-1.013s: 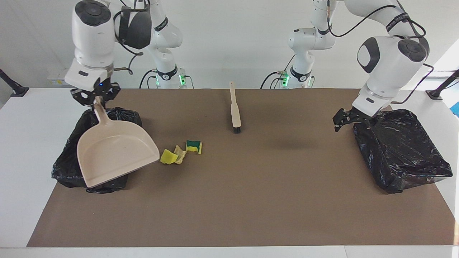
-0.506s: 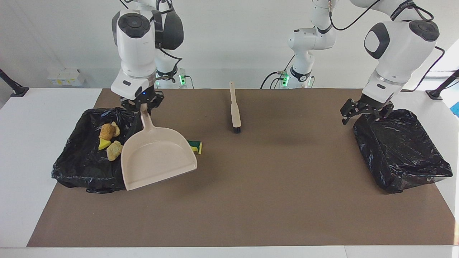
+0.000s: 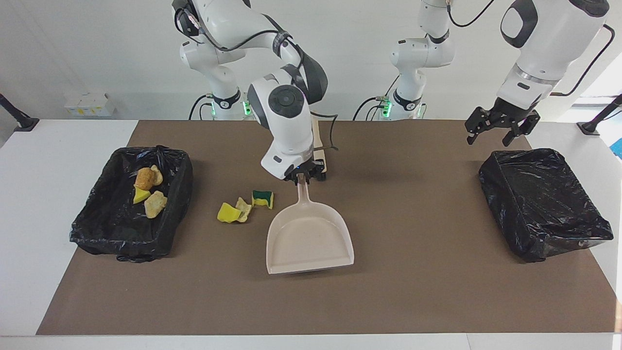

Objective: Sweep and dump trash in bin
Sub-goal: 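Bring the empty dustpan back and set it on the table with the right gripper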

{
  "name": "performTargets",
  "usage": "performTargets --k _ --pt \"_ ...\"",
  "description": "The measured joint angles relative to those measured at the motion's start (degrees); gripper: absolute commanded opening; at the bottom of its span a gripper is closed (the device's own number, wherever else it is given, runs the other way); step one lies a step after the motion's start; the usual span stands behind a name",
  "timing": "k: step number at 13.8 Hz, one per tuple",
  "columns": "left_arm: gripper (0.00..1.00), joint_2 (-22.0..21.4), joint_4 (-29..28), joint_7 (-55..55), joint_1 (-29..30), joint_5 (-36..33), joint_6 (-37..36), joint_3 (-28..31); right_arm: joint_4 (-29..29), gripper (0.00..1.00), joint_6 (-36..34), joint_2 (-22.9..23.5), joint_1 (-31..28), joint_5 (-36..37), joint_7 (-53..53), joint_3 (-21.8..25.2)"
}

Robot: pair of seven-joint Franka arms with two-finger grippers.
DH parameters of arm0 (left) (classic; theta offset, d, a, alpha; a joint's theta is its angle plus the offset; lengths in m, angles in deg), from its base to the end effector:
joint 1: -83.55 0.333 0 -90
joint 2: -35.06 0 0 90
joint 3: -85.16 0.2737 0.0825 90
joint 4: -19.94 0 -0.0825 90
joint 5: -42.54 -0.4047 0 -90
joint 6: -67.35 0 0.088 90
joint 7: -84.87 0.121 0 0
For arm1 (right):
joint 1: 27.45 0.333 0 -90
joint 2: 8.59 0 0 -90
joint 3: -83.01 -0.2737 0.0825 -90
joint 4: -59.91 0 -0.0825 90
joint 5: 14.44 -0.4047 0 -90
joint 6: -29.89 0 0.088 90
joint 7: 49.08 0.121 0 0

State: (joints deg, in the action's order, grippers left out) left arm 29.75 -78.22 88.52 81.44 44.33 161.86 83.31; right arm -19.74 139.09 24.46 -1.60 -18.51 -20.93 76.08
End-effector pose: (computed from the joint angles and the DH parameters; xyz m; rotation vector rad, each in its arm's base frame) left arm 0.5550 -0.0426 0.5571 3.1064 -0.2033 0.0449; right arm 0.5955 0.3759 0.3142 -3.0505 -0.0579 0.1783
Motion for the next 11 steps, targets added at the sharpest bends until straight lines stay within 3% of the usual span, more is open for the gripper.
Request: performTargets --k 3,4,5,6,7,11 --pt "1.00 0.0 0.0 0.0 0.0 0.0 -1.0 -0.3 1.1 0.00 1.3 2.1 1.0 -0.4 0.9 0.0" --pt "1.00 0.0 0.0 0.0 0.0 0.0 -1.1 -0.3 1.3 0.06 1.3 2.0 1.0 -0.8 0.9 0.0" --pt "1.00 0.0 0.0 0.0 0.0 0.0 -1.2 -0.2 1.4 0.35 1.3 2.0 0.9 -1.1 0.9 0.0" --pt "1.00 0.0 0.0 0.0 0.0 0.0 -1.2 -0.1 1.4 0.85 1.3 2.0 0.9 -1.6 0.9 0.0" --pt "1.00 -0.1 0.0 0.0 0.0 0.0 -1.2 0.0 1.4 1.00 1.3 2.0 0.9 -2.1 0.9 0.0" --pt "1.00 -0.2 0.0 0.0 0.1 0.0 -1.2 0.7 1.6 1.00 -1.6 0.8 0.7 -2.7 0.9 0.0"
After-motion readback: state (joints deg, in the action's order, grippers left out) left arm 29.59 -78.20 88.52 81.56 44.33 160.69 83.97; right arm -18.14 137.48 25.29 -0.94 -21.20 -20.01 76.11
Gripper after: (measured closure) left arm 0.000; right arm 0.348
